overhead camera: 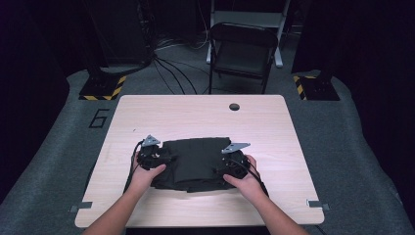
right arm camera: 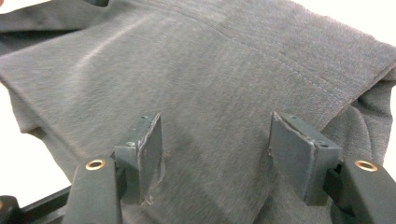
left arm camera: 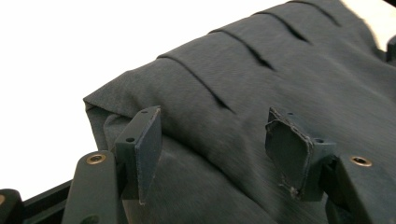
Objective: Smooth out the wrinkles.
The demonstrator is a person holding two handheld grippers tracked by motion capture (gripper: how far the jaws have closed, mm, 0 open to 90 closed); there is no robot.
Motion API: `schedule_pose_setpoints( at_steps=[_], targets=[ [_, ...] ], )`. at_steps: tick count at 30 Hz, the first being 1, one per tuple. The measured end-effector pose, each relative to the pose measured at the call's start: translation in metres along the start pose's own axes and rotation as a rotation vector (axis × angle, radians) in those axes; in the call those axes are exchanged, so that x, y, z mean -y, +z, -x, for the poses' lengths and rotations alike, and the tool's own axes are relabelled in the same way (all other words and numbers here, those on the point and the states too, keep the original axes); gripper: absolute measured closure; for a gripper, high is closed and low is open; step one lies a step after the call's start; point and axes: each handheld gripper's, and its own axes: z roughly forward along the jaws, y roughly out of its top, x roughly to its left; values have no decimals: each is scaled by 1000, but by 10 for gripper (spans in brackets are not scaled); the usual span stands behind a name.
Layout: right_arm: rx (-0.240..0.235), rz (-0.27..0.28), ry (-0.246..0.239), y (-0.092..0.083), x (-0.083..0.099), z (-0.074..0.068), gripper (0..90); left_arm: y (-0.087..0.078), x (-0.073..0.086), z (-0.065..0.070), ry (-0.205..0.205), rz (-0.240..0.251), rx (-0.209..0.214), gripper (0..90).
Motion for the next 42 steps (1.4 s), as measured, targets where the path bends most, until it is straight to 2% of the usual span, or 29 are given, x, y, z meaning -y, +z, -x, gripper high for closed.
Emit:
schedule_pose_setpoints(
  at_steps=[1,3,5,6,11,16,20,22,28,32,35,37,39,40,42],
  targets=[
    [-1,1,-20,-3,0,0,343,0,0,0,0,0,0,366],
    [-10,4,-5,-8,0,-2,343,-13,-1,4,10,17,15,366],
    [-11,16,-16,-11,1,-1,343,-16,-1,4,6,25,13,366],
    [-16,24,-11,-17,2,-2,343,-25,0,5,-15,29,21,366],
    [-16,36,-16,-31,3,-4,343,-42,3,6,-22,59,23,366],
    [-25,61,-13,-46,7,-6,343,-55,6,6,-18,58,14,366],
    [-22,57,-10,-55,15,-6,344,-62,10,9,-6,45,20,366],
    [-18,53,-8,-59,20,-6,344,-64,13,10,4,45,17,366],
    [-9,45,-8,-63,32,-4,344,-70,25,14,-10,46,29,366],
    [-13,64,29,-64,38,-1,343,-70,34,15,-10,45,20,366],
    [-5,59,27,-62,41,1,344,-68,41,13,-19,40,23,366],
    [-5,65,25,-60,43,2,344,-66,45,12,-42,49,22,366],
    [3,58,3,-58,45,2,344,-64,48,11,-54,56,24,366],
    [9,54,-5,-58,46,1,344,-64,49,10,-48,46,25,366],
    [17,42,-25,-56,48,-1,346,-63,50,11,-51,55,16,366]
  ],
)
